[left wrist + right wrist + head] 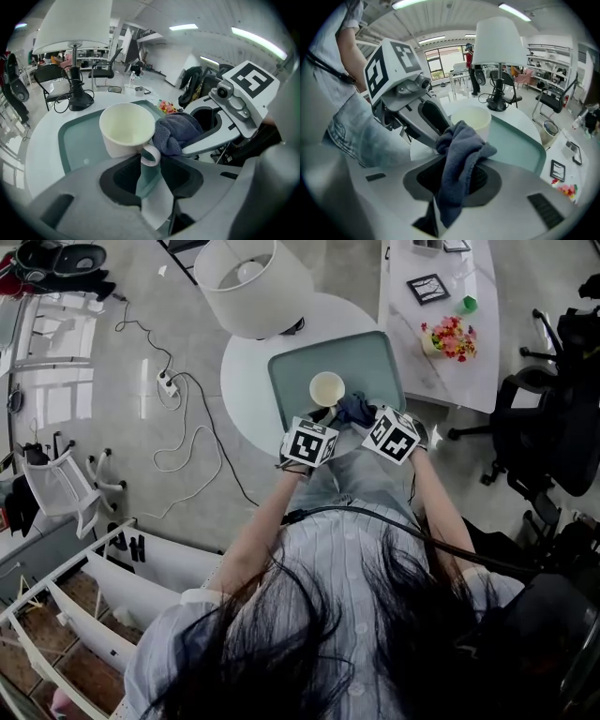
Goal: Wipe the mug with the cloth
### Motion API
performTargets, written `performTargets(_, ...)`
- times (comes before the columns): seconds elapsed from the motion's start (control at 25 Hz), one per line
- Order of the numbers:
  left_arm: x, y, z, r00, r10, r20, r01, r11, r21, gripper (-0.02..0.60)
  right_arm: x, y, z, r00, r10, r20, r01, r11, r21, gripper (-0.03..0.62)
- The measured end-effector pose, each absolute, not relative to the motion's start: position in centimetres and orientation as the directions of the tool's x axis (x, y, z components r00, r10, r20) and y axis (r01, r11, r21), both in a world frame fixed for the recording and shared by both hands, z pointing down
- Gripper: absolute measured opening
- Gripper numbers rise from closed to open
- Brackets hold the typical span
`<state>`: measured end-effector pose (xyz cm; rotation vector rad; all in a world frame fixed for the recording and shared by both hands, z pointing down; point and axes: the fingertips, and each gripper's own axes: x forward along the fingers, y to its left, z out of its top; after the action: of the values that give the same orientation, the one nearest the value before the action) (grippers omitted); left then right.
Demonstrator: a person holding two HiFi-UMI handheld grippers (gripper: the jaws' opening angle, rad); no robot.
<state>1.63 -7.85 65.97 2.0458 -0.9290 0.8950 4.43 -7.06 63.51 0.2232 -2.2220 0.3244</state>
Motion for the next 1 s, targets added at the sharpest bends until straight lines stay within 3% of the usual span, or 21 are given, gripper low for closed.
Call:
performTargets(0.2, 1.0, -7.6, 66.3, 0.491, -0.283, 0.824, -0.769, -0.585, 0.257, 0.137, 3.8, -7.0, 63.6, -0.627, -0.060, 0.777, -0.300, 0.939, -0.169, 0.094)
performTargets(0.44, 0.3, -6.8, 66.5, 0.468, -0.216, 0.857, -0.667, -0.722, 0.182, 0.064, 3.8, -7.1, 64.5, -0.630, -0.116, 0.768, -0.420, 0.882, -0.211, 0.094)
performTargets(0.68, -1.6, -6.8, 66.7, 0.460, -0.170, 0.871, -0.601, -0.782, 0.164, 0.057, 3.1, -7.5, 64.6, -0.623, -0.124, 0.772, -0.439, 0.873, -0.214, 0.094)
performTargets(1.0, -4.3, -7.1, 66.8, 0.414, -0.067, 0.908, -0.396, -0.911, 0.114, 0.057, 2.1, -7.5, 64.2, -0.595, -0.145, 0.791, -0.442, 0.880, -0.171, 0.094)
